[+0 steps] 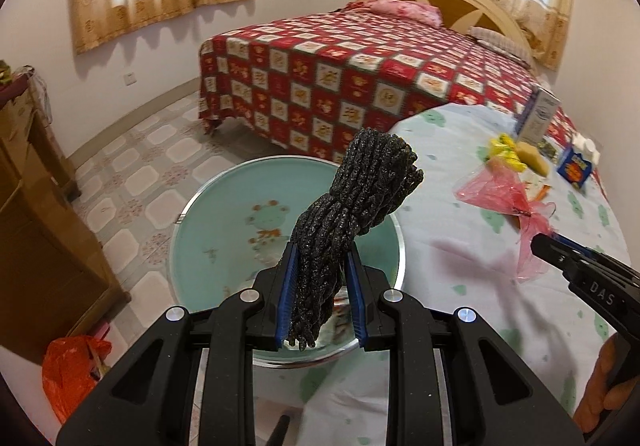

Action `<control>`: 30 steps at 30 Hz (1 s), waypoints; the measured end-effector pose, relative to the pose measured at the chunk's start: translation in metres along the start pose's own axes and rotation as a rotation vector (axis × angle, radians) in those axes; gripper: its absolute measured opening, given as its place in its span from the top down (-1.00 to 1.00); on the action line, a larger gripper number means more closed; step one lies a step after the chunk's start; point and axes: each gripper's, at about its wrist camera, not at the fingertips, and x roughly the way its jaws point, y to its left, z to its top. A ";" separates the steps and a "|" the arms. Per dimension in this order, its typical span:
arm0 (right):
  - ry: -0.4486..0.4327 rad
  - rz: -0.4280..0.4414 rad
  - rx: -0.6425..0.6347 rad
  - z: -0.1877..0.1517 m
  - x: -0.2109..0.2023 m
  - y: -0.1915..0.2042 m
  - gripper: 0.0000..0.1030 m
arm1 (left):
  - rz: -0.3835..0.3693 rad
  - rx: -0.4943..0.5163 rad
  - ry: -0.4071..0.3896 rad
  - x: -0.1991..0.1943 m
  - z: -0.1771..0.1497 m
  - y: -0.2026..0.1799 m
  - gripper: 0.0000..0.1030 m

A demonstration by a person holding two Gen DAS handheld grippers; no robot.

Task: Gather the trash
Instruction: 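Carry the black mesh sleeve and pink wrapper in both tools over the teal bin, then open the right tool to drop the pink wrapper into the teal bin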

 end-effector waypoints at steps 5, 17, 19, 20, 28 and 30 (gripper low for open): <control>-0.002 0.020 -0.031 0.003 0.004 0.022 0.59 | 0.028 -0.035 0.001 0.002 0.001 0.018 0.54; -0.005 0.055 -0.085 0.007 0.016 0.071 0.59 | 0.107 -0.078 -0.002 0.003 0.003 0.041 0.54; -0.003 0.062 -0.090 0.008 0.019 0.077 0.59 | 0.112 -0.085 -0.001 0.003 0.003 0.044 0.54; -0.003 0.064 -0.093 0.008 0.019 0.079 0.59 | 0.115 -0.087 0.000 0.004 0.003 0.045 0.54; 0.000 0.079 -0.111 0.011 0.026 0.096 0.59 | 0.133 -0.109 0.011 0.007 0.002 0.054 0.54; 0.002 0.077 -0.109 0.012 0.029 0.098 0.59 | 0.140 -0.120 0.014 0.008 0.001 0.058 0.54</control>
